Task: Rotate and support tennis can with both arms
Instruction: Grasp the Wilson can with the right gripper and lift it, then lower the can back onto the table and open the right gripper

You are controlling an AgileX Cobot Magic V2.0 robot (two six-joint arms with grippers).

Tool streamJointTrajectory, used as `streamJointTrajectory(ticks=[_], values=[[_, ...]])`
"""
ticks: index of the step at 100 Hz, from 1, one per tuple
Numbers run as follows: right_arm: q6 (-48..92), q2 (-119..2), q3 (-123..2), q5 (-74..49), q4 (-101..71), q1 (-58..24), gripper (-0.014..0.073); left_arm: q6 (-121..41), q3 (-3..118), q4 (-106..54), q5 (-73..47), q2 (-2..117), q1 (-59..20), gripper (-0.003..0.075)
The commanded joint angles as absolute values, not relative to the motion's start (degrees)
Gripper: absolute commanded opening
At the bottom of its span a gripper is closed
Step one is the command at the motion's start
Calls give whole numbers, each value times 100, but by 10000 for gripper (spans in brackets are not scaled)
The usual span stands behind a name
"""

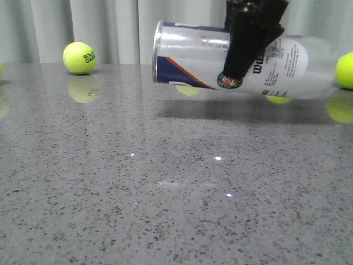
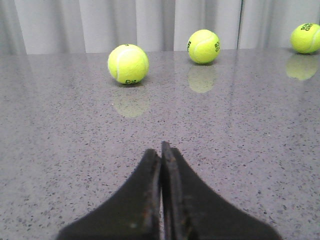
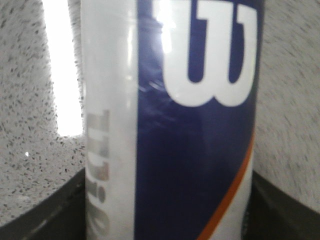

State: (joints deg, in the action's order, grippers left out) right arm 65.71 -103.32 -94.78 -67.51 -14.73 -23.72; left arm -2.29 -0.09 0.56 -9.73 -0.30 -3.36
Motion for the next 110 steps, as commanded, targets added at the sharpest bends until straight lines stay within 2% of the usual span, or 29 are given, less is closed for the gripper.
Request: streamJointTrajectory(ticks=[1, 37, 44, 58, 62, 70, 110], values=[[7026, -10189, -9677, -6638, -1558, -2393, 294, -163, -253, 0, -518, -222, -387, -18], [7032, -10468, -9677, -6608, -1552, -2393, 321, -163, -253, 0, -518, -222, -387, -19], [7032, -10468, -9677, -6684, -1552, -2393, 392, -163, -253, 0, -518, -222, -387, -19], [7032, -10468, -9677, -6810, -1552, -2393, 628, -163, -253, 0, -518, -222, -387, -19], [7038, -10468, -9677, -6805, -1552, -2393, 668, -163, -253, 0, -518, -222, -387, -19], [7038, -10468, -9677, -6815, -1552, -2393, 643, -163, -253, 0, -518, -222, -387, -19], [7038, -10000, -9677, -6934, -1542, -2397, 644, -163, -253, 0, -518, -222, -387, -19]])
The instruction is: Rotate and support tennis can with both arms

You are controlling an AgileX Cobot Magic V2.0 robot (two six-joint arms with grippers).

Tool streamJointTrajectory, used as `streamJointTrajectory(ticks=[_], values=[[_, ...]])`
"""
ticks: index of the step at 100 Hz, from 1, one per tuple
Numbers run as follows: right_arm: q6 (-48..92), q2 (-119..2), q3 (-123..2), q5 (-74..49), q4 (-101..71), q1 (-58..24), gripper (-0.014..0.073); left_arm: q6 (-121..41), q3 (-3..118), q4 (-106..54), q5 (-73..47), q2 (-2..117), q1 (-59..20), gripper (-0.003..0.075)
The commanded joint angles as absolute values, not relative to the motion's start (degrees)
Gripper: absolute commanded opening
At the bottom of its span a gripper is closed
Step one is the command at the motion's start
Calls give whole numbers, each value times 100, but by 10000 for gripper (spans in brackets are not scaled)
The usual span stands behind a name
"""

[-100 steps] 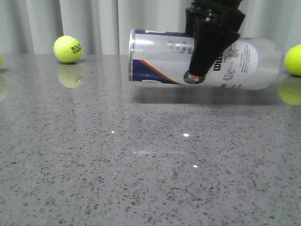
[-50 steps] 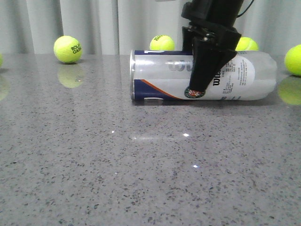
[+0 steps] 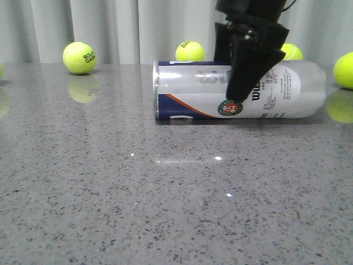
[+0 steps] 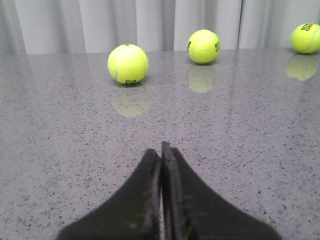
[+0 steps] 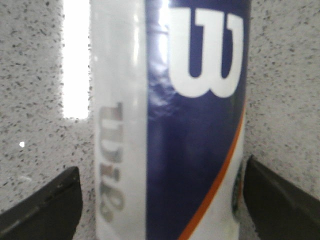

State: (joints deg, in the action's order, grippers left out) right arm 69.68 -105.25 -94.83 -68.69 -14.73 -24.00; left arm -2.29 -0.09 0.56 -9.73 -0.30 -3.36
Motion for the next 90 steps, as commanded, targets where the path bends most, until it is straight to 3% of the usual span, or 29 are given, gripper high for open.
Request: streamJointTrajectory(ticks=[1, 17, 24, 29, 49, 60, 90], values=[[7038, -9968, -9677, -6942, -1536, -2397, 644, -163, -253, 0, -518, -222, -387, -19], [6987, -9457, -9677, -7189, -1442, -2397, 635, -163, -253, 0, -518, -222, -387, -19], [6820, -9236, -9677, -7251, -1415, -2397, 566, -163, -253, 0, -518, -222, -387, -19], [6614, -9104, -9677, -7284, -1416, -2397, 470, -163, -253, 0, -518, -222, -387, -19], [5663, -8770, -9677, -7291, -1416, -2397, -79, -163, -253, 0, -518, -222, -387, -19], [5068, -8696, -9677, -7291, -1422, -2397, -60, -163, -253, 0, -518, -222, -387, -19], [1519, -8195, -9342, -6713, -1422, -2294, -60, -163, -253, 0, -518, -222, -387, -19]])
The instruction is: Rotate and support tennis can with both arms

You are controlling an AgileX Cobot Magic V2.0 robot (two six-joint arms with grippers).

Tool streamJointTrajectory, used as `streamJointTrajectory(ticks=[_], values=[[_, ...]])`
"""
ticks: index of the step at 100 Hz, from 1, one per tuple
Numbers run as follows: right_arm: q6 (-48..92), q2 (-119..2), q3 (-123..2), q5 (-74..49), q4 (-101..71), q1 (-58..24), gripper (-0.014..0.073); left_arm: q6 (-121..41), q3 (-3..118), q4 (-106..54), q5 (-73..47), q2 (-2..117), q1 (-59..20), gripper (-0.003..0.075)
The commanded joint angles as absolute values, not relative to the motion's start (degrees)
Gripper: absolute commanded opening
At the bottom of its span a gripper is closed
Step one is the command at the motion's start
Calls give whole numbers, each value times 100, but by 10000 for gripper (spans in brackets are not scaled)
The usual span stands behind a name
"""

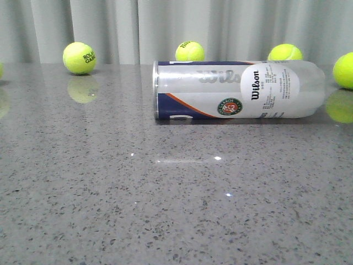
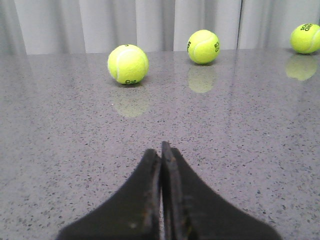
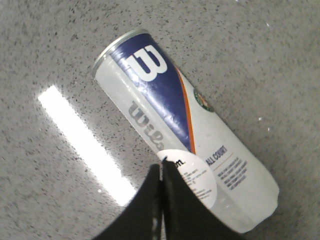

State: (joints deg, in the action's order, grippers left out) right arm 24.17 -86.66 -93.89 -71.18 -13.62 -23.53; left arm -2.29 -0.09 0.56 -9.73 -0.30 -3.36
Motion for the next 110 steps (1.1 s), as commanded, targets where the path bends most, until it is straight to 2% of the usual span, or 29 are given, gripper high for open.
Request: streamJointTrajectory(ticks=[1, 17, 45, 67, 85, 110], values=[[1408, -8141, -9285, -6636, -1422, -2294, -60, -163, -253, 0, -518, -222, -387, -19], [674, -7419, -8438, -5586, -1422, -2294, -60, -163, -253, 0, -518, -222, -387, -19], [652, -5768, -6464, -3809, -1393, -2294, -60, -163, -253, 0, -475, -222, -387, -19], [657, -4181, -4803, -2578, -1154, -2294, -60, -163, -253, 0, 181, -222, -387, -19], [657, -2733, -3701, -2039, -1136, -2294, -60, -163, -253, 0, 515, -222, -387, -19], [657, -1020, -2781, -2049, -1136, -2294, -60, -163, 88, 0, 363, -196, -387, -19]])
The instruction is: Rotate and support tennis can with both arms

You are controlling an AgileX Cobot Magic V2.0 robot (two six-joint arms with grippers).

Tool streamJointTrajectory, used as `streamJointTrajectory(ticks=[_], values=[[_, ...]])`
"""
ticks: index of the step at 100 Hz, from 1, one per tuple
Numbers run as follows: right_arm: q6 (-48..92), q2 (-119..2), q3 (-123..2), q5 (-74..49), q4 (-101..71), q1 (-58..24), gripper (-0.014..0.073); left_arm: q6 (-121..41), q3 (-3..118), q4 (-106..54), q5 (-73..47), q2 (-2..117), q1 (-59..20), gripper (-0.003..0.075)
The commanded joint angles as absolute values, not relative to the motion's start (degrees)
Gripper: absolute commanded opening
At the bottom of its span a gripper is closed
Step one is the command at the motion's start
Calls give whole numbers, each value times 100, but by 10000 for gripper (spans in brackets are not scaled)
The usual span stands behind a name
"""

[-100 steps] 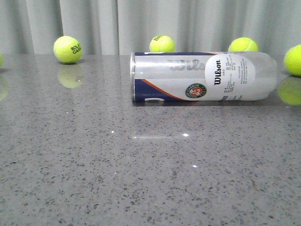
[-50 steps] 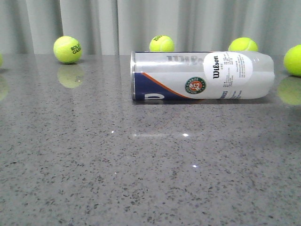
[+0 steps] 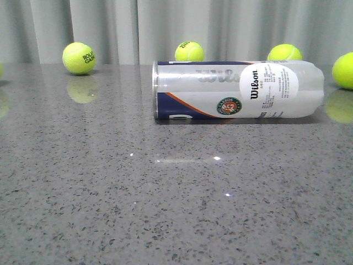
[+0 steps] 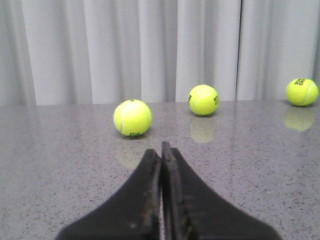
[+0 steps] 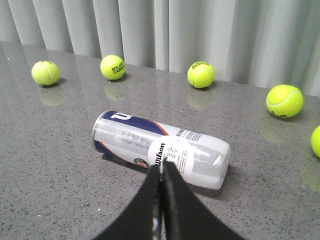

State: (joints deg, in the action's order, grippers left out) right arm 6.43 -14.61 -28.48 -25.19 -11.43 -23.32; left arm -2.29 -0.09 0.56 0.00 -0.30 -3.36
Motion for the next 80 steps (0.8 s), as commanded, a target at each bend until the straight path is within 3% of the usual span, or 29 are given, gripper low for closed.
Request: streamJointTrajectory(ticks=[1, 26, 66, 74, 80], values=[[657, -983, -2770, -2065, -1136, -2294, -60, -163, 121, 0, 309, -186, -387, -19], [657, -444, -2645, -2175, -1136, -2294, -60, -163, 1628, 0, -1421, 730, -439, -19], [657, -444, -2634, -2175, -1136, -2294, -60, -163, 3853, 0, -3697, 3644, -499, -11], [657, -444, -2634, -2175, -1136, -2294, -60, -163, 4131, 0, -3795, 4149, -499, 65], [657, -444, -2634, -2175, -1136, -2294, -60, -163, 4345, 0, -3874, 4543, -499, 184]])
